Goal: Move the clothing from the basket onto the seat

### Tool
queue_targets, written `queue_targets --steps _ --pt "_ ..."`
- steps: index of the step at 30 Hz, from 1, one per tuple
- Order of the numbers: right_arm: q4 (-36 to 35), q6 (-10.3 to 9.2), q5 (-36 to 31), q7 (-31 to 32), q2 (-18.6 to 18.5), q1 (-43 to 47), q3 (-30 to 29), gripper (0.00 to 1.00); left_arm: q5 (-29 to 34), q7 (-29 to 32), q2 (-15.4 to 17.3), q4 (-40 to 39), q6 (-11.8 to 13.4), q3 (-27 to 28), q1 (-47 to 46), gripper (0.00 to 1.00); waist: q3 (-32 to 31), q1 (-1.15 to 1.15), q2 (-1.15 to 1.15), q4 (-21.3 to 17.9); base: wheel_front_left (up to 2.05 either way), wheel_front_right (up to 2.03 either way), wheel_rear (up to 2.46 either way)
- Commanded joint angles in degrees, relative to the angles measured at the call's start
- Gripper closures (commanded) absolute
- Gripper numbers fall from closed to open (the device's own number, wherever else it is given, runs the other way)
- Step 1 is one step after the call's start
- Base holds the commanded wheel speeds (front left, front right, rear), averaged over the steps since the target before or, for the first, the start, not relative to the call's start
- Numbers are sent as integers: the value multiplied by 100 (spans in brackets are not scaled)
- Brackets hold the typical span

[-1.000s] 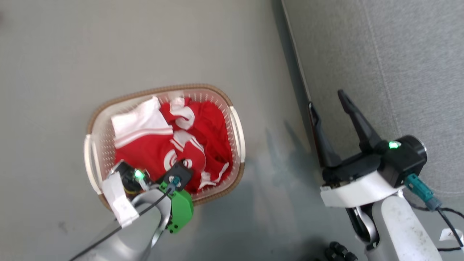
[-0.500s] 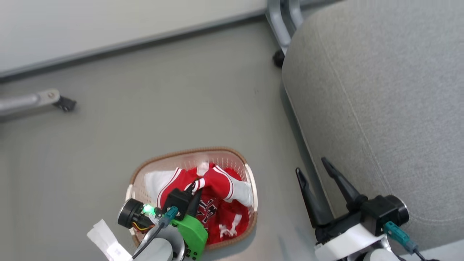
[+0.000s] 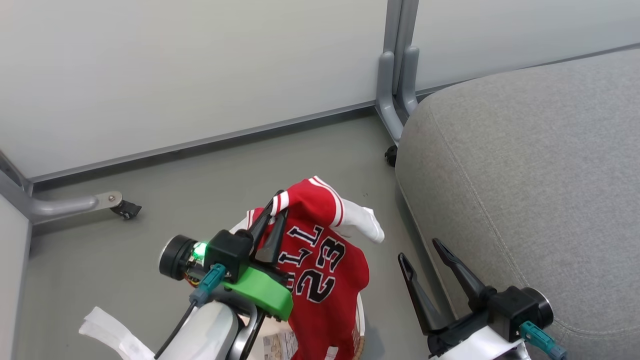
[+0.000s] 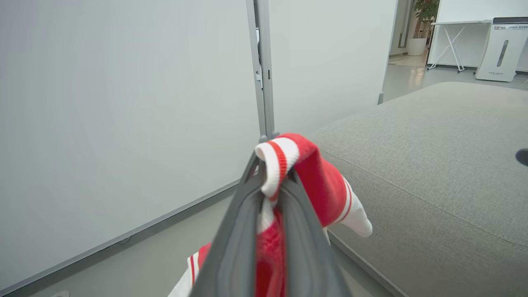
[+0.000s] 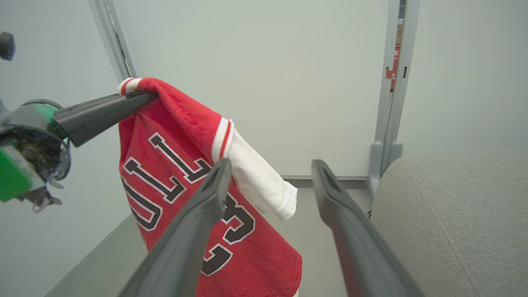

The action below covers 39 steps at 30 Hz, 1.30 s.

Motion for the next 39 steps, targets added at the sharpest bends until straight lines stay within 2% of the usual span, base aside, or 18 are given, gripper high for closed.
queue_targets --steps 1,8,20,29,39 --pt "22 -2 23 -14 -22 95 21 0 60 -4 8 -117 -38 25 57 100 -63 1 0 -5 0 0 0" --pt "15 -2 -1 -14 -21 47 166 0 181 34 -21 -519 -167 -109 -152 100 -83 1 0 8 0 0 0" --pt "50 -2 -151 -14 -70 -135 204 0 267 562 -83 -1346 -449 -675 -302 100 5 1 0 164 0 0 0" --pt "471 -2 -208 -14 -309 -230 582 0 256 855 -163 -1970 -581 -1006 -344 100 105 1 0 264 0 0 0" --pt "589 -2 -182 -14 -490 -460 1031 0 157 981 -165 -2139 -694 -1181 -434 100 181 1 0 349 0 0 0"
